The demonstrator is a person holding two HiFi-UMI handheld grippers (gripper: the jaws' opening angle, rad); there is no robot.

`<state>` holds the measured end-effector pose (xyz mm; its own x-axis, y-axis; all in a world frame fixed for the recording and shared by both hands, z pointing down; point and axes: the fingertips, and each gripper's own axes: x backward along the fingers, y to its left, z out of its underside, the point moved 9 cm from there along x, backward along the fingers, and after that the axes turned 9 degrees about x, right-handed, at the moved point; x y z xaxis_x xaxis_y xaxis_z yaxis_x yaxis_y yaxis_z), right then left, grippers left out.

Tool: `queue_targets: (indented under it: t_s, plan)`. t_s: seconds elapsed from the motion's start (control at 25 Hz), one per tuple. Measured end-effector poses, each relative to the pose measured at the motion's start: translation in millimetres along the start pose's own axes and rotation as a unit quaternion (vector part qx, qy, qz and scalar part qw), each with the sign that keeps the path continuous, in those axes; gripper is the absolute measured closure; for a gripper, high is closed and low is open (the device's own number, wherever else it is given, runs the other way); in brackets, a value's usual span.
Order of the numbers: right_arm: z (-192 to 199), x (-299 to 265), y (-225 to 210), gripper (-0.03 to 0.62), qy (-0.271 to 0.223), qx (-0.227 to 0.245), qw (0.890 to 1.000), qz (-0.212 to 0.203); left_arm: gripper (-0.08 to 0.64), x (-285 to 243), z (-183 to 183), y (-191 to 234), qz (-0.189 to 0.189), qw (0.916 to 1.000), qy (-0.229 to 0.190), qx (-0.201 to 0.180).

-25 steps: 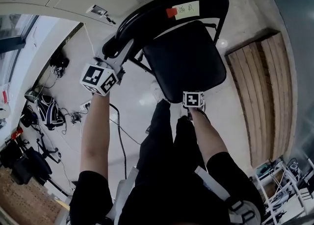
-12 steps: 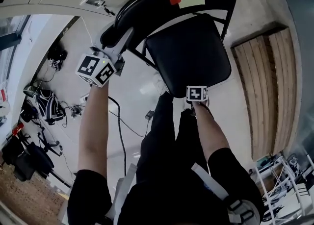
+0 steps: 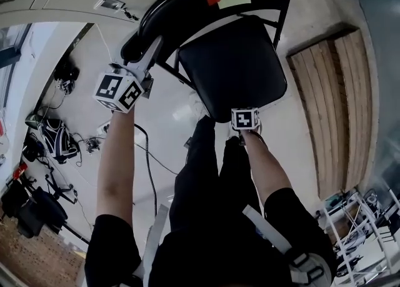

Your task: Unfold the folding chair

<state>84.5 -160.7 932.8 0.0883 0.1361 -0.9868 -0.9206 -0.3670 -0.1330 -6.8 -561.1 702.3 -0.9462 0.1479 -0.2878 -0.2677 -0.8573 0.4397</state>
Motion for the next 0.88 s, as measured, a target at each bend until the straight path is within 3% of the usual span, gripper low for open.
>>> queue_targets:
  t_s: [0.16,0.32,0.64,0.72,0.88]
  plan:
    - [-26,37,-3,0.586,-0.063,0.01,0.998,0.004,0.331,14,-5,-11,-0.053,0.9984,-0.007,-0.017]
    - [-67,77,-14,0.586,-0.12,0.031,0.992,0.008,0.333,35,-16,-21,-0.114,0.9918,-0.055,0.023]
    - [-97,151,-38,0.586,-0.2,0.073,0.977,0.0,0.342,76,-16,-84,-0.145,0.9854,-0.081,0.037]
    - [-99,175,-43,0.586,-0.228,0.074,0.971,-0.005,0.368,84,-15,-102,-0.158,0.9833,-0.083,0.036]
    - [-100,225,-54,0.586,-0.287,0.081,0.954,-0.019,0.537,103,-10,-141,-0.192,0.9756,-0.098,0.041]
